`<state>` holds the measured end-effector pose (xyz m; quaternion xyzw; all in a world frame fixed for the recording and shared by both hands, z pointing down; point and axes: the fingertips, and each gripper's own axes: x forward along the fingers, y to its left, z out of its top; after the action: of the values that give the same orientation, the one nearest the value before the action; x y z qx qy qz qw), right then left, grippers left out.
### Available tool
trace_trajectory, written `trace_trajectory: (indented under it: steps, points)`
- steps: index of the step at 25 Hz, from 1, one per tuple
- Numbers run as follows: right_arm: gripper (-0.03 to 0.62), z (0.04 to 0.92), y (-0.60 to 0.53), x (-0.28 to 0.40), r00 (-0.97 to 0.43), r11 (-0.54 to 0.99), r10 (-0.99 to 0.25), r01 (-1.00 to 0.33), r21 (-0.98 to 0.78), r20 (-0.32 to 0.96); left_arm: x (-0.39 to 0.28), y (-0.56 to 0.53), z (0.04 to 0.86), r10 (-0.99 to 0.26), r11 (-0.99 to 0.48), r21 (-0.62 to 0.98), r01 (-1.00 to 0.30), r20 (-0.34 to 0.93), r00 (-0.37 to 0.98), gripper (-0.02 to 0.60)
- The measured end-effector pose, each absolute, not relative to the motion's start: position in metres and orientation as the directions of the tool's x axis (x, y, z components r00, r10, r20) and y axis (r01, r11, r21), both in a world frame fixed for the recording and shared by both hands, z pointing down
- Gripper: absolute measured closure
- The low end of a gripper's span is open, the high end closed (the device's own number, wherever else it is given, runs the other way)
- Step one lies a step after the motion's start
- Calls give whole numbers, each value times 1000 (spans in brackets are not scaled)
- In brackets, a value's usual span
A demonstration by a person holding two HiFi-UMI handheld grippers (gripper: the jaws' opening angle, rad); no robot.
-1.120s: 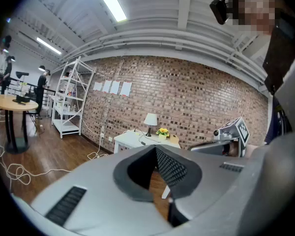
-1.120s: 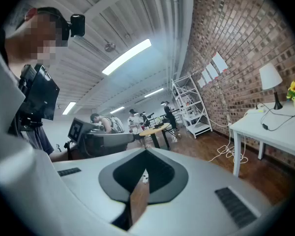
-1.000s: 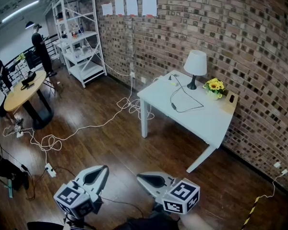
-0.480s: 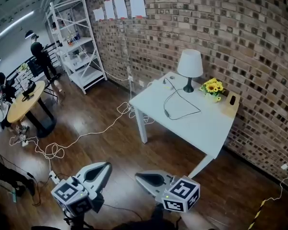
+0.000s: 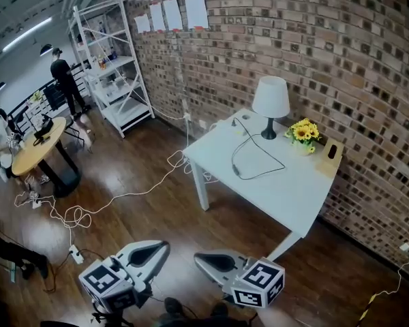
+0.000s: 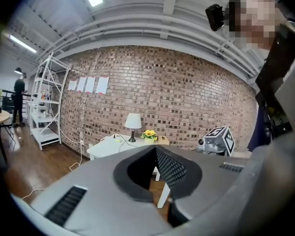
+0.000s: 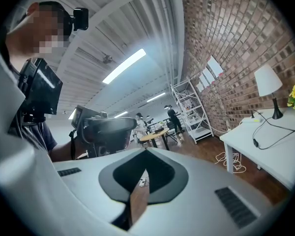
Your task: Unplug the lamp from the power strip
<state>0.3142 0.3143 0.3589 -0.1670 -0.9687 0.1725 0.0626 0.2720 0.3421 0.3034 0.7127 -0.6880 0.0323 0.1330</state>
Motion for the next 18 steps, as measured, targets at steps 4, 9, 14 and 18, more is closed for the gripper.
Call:
trace_trajectory:
  steps: [4, 9, 14, 18]
  points:
    - [599, 359, 315, 308, -935, 881, 350, 306, -360, 63, 264, 345, 305, -974, -10, 154, -988, 222, 44, 571]
    - [599, 365, 320, 295, -934, 887, 347, 297, -354, 86, 245, 347, 311, -977, -2, 170, -985, 208, 38, 571]
    - [599, 370, 311, 277, -942, 905, 312, 257, -339, 121, 221, 335, 315, -983, -38, 193, -980, 169, 72, 571]
    - [599, 367, 300, 247, -948, 918, 282, 224, -327, 144, 190, 323, 316, -982, -72, 210, -975, 155, 106, 571]
